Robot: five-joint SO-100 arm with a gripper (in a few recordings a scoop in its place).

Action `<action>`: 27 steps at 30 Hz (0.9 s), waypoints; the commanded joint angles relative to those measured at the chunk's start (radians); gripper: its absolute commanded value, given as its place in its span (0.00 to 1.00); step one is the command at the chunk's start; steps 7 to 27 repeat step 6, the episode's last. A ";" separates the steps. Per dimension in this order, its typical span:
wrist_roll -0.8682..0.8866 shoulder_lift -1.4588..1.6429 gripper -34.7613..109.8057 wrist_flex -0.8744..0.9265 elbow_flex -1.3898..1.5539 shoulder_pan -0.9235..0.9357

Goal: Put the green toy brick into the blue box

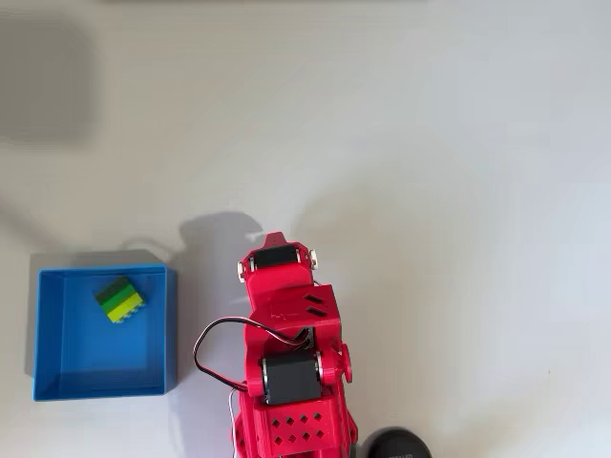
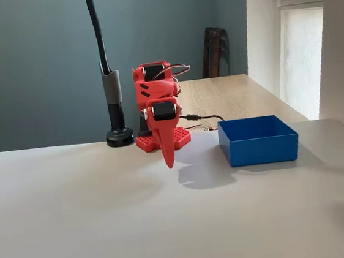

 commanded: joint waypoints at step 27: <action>-0.009 0.017 0.24 -0.011 0.008 -0.003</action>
